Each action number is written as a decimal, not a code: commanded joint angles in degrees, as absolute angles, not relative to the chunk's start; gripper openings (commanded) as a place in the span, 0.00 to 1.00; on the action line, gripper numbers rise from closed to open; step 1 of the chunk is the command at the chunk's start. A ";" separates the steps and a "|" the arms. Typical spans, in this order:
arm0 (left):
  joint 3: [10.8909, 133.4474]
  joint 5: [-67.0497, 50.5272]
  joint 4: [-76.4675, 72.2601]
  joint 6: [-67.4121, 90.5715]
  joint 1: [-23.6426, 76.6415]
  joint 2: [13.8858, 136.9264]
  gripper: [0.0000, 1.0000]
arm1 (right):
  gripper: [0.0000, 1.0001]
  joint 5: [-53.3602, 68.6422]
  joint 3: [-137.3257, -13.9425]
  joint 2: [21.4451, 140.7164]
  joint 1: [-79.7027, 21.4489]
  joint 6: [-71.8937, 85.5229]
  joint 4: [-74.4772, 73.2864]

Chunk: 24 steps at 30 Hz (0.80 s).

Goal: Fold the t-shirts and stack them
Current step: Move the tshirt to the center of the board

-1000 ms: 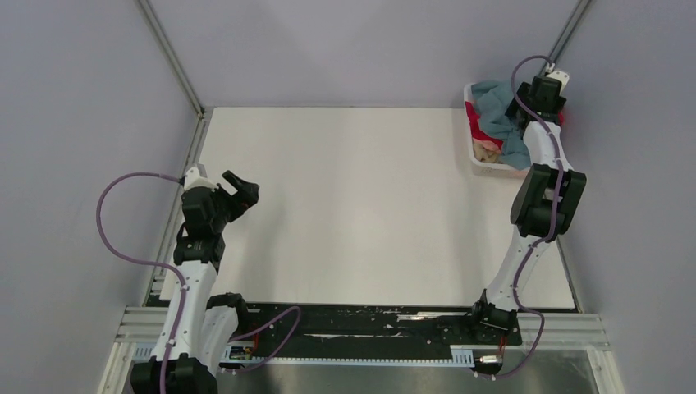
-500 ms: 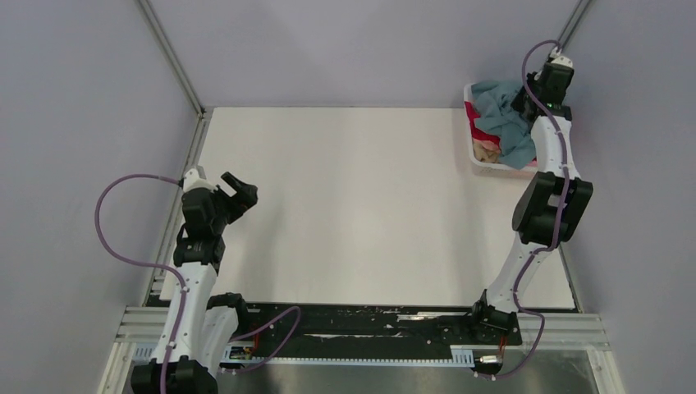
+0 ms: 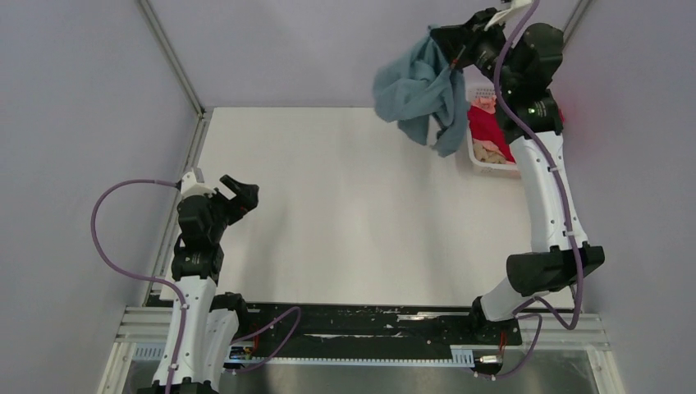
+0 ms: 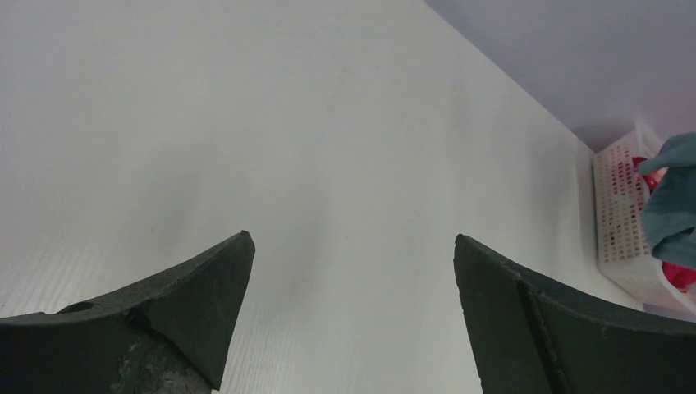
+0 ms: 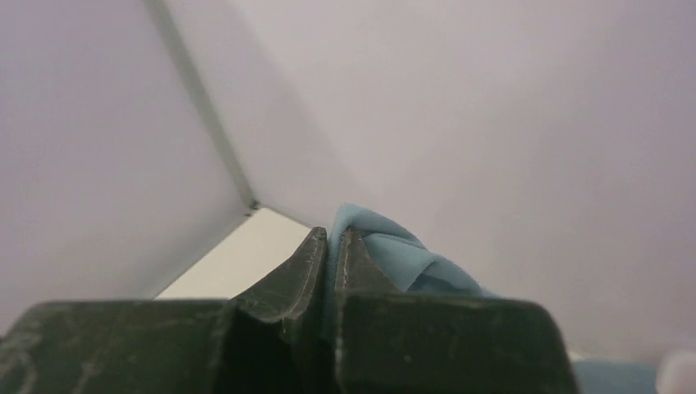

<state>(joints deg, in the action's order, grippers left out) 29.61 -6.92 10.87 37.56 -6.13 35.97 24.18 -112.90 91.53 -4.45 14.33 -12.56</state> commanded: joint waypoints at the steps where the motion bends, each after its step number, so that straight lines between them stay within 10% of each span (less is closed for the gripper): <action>1: 29.43 -9.74 8.87 37.07 -6.55 35.16 1.00 | 0.00 35.42 -115.64 91.92 -11.83 17.05 -6.13; 9: 30.01 -11.63 8.94 37.38 -6.51 35.30 1.00 | 0.00 39.56 -107.67 89.91 -19.19 22.67 -2.69; 16: 29.64 -10.31 9.62 38.66 -6.46 36.34 1.00 | 0.11 19.65 -67.61 73.02 -18.37 16.72 -2.63; 23: 29.01 -14.18 7.35 41.60 -6.46 44.86 1.00 | 0.71 -7.96 -44.70 68.70 -13.65 20.39 -9.39; 24: 29.01 -15.17 6.97 41.85 -6.47 46.07 1.00 | 0.95 -10.30 -45.18 68.75 -13.63 20.69 -10.39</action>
<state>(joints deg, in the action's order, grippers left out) 29.54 -11.14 10.15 39.55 -6.13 41.56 8.23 -45.78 70.06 -15.33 19.20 -8.08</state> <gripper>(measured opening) 1.000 0.680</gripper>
